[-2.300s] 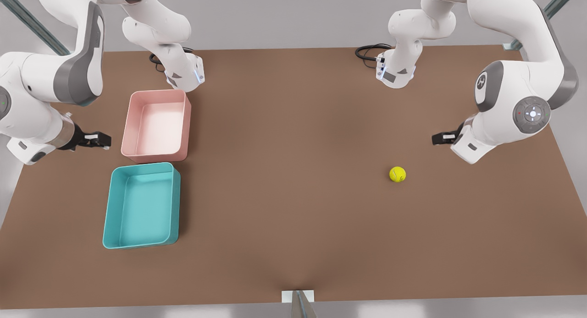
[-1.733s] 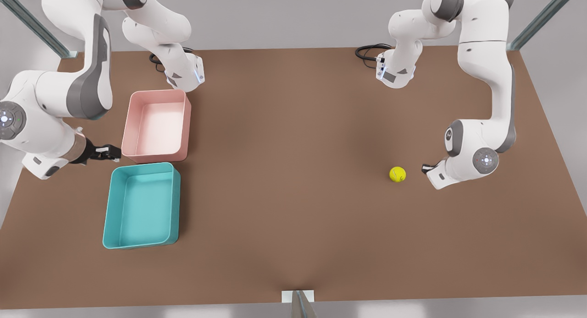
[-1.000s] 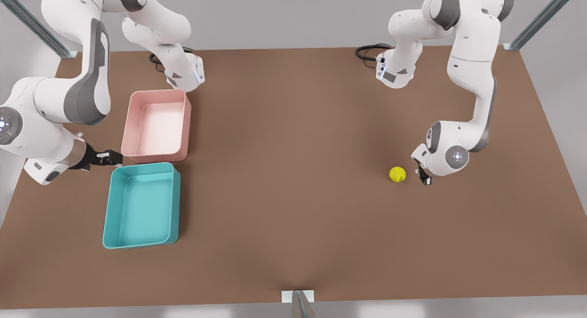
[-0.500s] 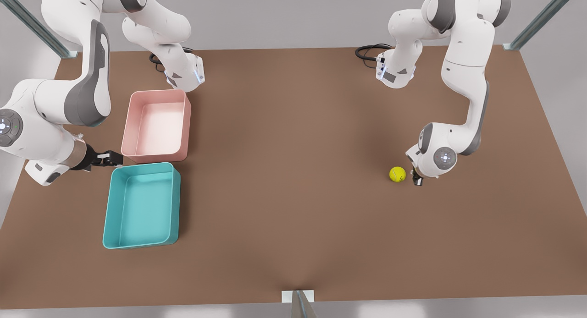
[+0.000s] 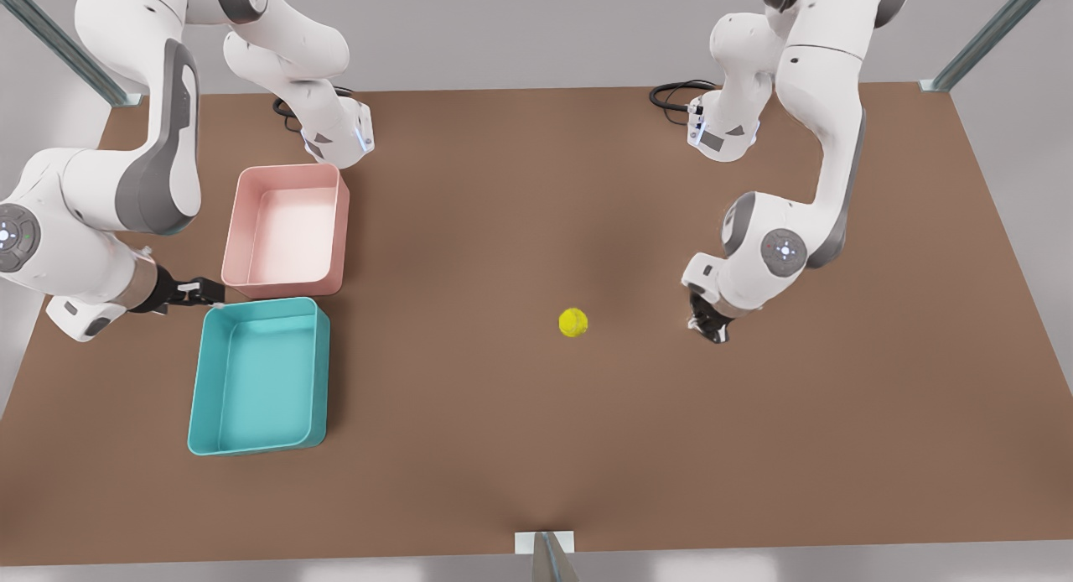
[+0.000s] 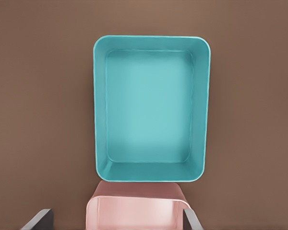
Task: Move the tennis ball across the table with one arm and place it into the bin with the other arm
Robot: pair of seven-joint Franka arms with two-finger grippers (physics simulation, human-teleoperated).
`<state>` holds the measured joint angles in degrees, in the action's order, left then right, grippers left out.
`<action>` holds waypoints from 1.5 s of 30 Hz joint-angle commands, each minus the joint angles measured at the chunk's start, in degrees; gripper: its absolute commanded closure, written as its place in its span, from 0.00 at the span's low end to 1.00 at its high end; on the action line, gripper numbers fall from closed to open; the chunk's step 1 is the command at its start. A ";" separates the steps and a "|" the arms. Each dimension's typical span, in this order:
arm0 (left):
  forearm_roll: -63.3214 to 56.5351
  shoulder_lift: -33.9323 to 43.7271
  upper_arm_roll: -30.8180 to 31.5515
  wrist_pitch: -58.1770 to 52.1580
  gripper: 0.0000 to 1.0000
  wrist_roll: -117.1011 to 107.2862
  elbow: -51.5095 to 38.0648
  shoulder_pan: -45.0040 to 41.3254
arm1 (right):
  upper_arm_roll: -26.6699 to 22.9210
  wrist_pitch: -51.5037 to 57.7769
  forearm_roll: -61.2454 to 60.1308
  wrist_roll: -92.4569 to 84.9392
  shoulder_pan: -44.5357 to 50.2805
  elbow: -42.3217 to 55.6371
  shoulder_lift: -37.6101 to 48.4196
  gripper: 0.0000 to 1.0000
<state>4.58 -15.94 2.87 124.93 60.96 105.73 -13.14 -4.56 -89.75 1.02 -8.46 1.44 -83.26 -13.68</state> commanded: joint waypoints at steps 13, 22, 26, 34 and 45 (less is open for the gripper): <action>-0.80 3.37 -3.93 -49.60 0.00 -82.66 -31.73 4.35 | -0.01 -0.16 -0.23 -0.06 -0.03 0.03 -0.03 0.00; -3.08 3.98 -3.40 -54.88 0.00 -78.27 -32.08 6.02 | -0.01 -0.07 -0.50 0.02 0.05 0.12 -0.65 0.00; -3.08 3.98 -3.40 -55.14 0.00 -78.18 -32.08 6.02 | 0.08 -0.78 -2.25 1.08 0.67 0.29 -2.14 0.00; -3.08 3.98 -3.31 -55.75 0.00 -78.18 -31.81 5.85 | 0.43 -14.22 -8.49 42.99 19.30 2.75 -14.01 0.00; -3.17 3.89 -3.14 -56.20 0.00 -78.36 -31.55 5.76 | 0.52 -30.04 -11.22 60.23 34.33 2.49 -24.02 0.00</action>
<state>1.50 -12.06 -0.27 69.00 -10.23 74.20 -7.39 -4.04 -113.19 -8.73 23.16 35.37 -80.81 -37.39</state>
